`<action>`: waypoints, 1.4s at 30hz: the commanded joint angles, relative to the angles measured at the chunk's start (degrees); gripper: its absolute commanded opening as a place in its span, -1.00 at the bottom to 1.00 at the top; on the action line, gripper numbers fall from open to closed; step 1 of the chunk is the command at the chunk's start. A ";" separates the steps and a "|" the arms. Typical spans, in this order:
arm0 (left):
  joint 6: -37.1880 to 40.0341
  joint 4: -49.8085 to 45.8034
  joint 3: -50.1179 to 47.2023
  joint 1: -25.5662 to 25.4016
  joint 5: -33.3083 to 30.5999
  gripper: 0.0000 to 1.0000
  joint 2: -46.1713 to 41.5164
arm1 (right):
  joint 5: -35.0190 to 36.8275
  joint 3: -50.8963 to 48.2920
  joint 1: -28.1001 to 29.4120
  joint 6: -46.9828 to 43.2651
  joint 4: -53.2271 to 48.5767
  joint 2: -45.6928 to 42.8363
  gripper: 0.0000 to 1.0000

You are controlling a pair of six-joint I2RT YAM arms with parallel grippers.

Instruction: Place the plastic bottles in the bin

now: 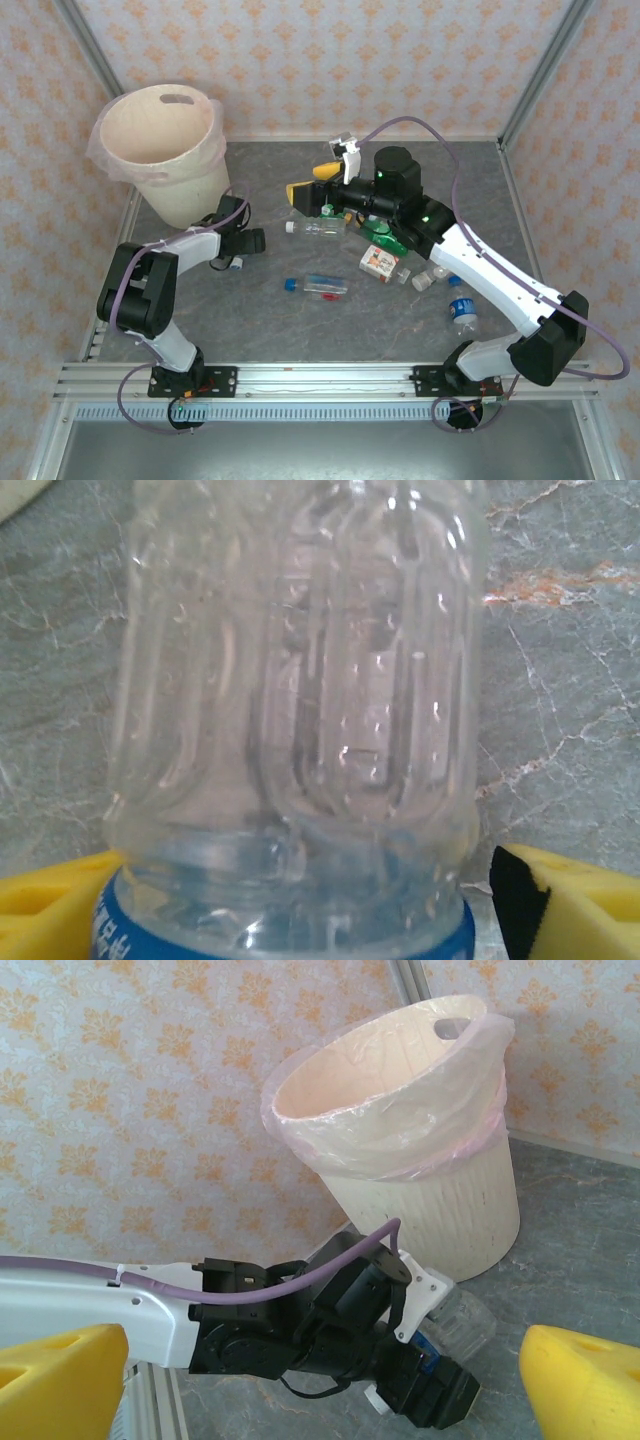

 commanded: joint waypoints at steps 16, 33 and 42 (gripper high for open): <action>-2.90 -2.33 0.12 -3.86 -1.31 0.29 -8.78 | 0.00 1.76 0.49 -0.12 1.36 -0.37 0.99; -4.89 -1.80 10.28 -7.96 -5.32 0.26 -24.22 | -3.64 1.47 0.77 -0.31 2.28 -0.39 0.99; -3.52 -1.98 18.81 -7.91 -10.43 0.26 -26.79 | -0.98 -0.05 2.90 0.00 5.20 -1.53 0.99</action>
